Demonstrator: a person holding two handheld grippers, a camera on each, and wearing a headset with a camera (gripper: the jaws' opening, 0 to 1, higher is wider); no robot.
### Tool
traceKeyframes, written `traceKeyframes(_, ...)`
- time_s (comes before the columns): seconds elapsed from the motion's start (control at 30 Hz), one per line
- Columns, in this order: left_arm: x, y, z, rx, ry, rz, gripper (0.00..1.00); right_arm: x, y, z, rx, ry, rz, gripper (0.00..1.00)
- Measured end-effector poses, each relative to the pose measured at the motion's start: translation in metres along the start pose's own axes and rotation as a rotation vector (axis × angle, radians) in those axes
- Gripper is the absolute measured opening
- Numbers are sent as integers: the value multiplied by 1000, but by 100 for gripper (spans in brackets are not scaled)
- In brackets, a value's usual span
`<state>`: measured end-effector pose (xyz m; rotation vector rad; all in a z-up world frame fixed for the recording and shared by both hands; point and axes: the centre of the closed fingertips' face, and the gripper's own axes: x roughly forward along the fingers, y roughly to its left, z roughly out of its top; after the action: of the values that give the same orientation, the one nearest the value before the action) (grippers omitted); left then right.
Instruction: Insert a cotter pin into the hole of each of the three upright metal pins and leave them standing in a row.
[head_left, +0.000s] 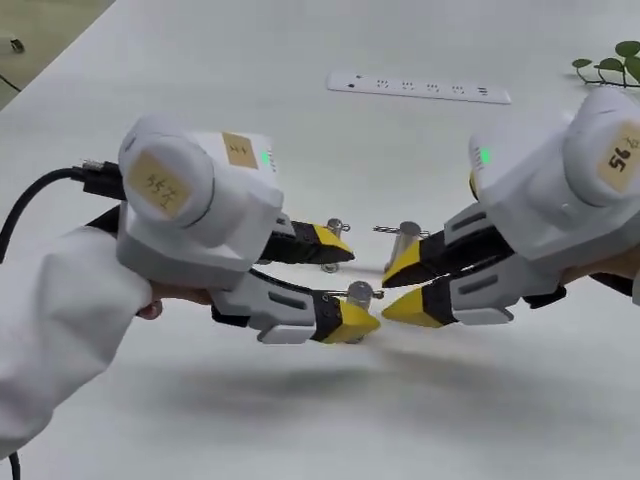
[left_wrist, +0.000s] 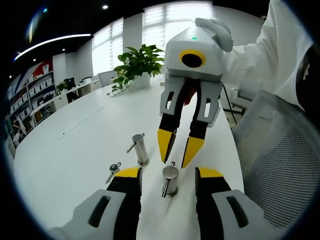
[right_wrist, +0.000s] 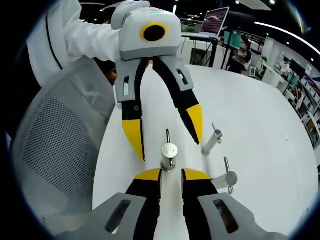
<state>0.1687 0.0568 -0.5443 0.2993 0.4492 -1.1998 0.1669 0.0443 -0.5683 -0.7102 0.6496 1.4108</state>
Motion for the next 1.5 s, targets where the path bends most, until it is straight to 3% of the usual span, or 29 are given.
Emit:
traceKeyframes(0.2,-12,-10,2,-70,-53,-17,55,4,5,6,45,-37,19,17)
traceKeyframes(0.33,-20,-17,-6,-86,-44,-5,76,7,5,6,47,-34,15,20)
traceKeyframes(0.43,-25,-23,-14,-110,-26,-4,83,11,7,7,56,-39,29,20)
traceKeyframes(0.53,-29,-23,-22,-138,-18,28,85,14,6,5,62,-36,33,19)
traceKeyframes(0.63,-34,-28,-22,-152,-29,31,99,16,6,8,73,-43,37,19)
traceKeyframes(0.83,-40,-40,-23,-183,-18,20,99,22,4,12,75,-51,38,17)
traceKeyframes(1.07,-43,-43,-24,-208,-19,30,99,27,5,16,51,-47,39,9)
traceKeyframes(1.37,-46,-37,-23,-205,-27,57,99,26,5,14,41,-37,8,8)
traceKeyframes(1.5,-48,-35,-25,-208,-22,73,99,15,3,8,40,-37,-9,8)
